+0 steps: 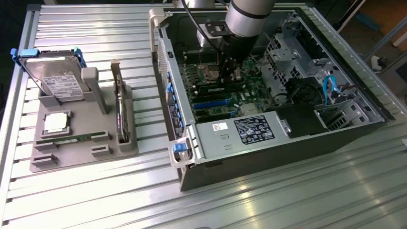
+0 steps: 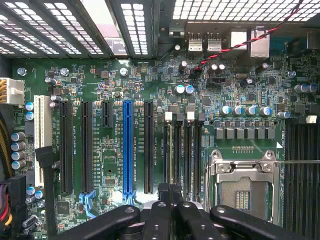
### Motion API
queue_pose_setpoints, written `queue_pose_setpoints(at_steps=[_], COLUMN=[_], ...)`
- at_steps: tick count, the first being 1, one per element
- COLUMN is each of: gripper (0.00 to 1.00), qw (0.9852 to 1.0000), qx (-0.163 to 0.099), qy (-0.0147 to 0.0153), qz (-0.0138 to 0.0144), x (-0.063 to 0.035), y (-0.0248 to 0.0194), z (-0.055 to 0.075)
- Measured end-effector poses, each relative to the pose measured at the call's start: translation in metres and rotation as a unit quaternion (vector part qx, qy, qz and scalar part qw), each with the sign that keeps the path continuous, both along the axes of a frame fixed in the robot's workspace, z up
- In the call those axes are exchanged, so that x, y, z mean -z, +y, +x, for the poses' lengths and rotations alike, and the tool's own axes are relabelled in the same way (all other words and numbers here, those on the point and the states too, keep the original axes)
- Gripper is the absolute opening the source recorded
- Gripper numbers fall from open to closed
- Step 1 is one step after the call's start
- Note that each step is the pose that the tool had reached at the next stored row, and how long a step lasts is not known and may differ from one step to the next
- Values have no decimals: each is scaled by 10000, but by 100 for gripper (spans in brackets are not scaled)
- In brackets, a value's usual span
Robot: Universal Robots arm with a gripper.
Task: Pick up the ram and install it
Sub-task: 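Press down the ram until it locks into place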
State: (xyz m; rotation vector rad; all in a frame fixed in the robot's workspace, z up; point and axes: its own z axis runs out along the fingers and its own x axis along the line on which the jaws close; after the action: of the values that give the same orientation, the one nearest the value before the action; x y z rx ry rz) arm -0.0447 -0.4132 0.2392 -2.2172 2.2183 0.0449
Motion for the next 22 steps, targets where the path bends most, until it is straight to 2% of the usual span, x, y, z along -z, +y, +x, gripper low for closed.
queue_pose_setpoints(at_steps=[5,22], gripper=[11,11], qw=[10000,10000], qx=[0,0], qy=[-9,-9], qz=[0,-2], x=[30,79], y=[0,-1], z=[-3,-4])
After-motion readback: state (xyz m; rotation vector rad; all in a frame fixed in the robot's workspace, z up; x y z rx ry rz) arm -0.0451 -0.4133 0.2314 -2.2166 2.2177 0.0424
